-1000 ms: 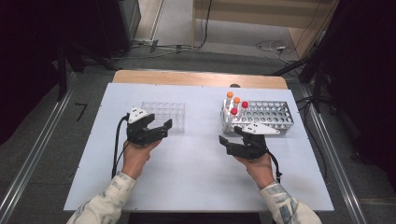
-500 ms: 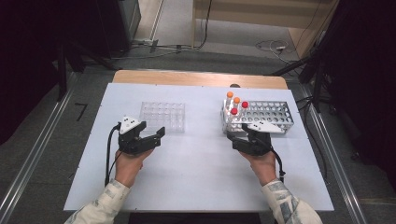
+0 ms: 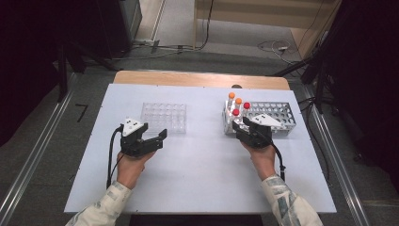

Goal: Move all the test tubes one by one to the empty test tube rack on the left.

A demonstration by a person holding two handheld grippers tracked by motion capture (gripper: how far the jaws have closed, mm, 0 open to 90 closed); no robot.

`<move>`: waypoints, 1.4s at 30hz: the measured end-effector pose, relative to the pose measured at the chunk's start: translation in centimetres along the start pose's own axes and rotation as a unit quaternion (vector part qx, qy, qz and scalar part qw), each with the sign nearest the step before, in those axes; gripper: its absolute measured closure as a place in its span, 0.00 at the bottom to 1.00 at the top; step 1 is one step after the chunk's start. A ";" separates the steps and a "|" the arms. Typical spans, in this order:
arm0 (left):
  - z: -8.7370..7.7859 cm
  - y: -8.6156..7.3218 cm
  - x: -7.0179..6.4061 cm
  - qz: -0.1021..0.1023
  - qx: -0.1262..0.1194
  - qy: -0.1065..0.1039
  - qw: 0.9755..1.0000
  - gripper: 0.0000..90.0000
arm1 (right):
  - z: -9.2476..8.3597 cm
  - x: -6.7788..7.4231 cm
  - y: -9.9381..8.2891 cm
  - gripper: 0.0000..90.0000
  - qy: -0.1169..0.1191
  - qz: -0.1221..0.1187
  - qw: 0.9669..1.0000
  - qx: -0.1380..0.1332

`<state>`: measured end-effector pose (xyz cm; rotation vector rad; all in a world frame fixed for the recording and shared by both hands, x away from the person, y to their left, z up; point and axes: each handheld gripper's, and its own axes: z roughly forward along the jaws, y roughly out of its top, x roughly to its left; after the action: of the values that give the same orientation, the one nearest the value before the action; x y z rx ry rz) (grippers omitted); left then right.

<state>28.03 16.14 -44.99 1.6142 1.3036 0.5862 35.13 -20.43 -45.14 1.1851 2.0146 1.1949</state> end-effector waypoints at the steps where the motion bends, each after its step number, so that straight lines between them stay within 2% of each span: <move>1: 0.0 0.0 0.0 0.000 0.000 0.001 1.000 0.26 | 0.2 0.1 0.0 0.58 -0.001 -0.001 1.000 -0.001; 8: 0.0 0.0 -0.1 0.003 -0.001 0.001 1.000 0.26 | 1.2 0.6 0.7 0.62 0.000 -0.007 1.000 -0.006; 13: -0.1 0.0 0.0 0.003 -0.002 0.003 1.000 0.26 | 2.0 0.6 0.7 0.69 -0.007 -0.006 1.000 -0.006; 19: -0.1 0.0 0.0 0.005 -0.001 0.003 1.000 0.26 | 2.0 0.5 0.8 0.79 -0.006 -0.011 1.000 -0.009; 21: -0.1 0.0 -0.1 0.006 -0.002 0.002 1.000 0.26 | 1.9 0.5 0.9 0.79 -0.007 -0.013 1.000 -0.013; 33: -0.2 0.1 -0.2 0.007 -0.004 0.001 1.000 0.26 | -0.8 0.7 3.1 0.80 -0.013 -0.016 0.998 -0.063; 37: -0.3 0.1 -0.2 0.008 -0.007 0.001 1.000 0.26 | -2.0 0.6 3.7 0.80 -0.002 -0.012 0.997 -0.078; 42: -0.4 0.2 -0.2 0.010 -0.008 0.002 1.000 0.26 | -3.2 1.3 3.9 0.80 0.024 -0.016 0.996 -0.084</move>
<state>27.71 16.08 -44.64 1.6158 1.2835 0.6119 33.69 -19.81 -40.16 1.0480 1.9182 1.3598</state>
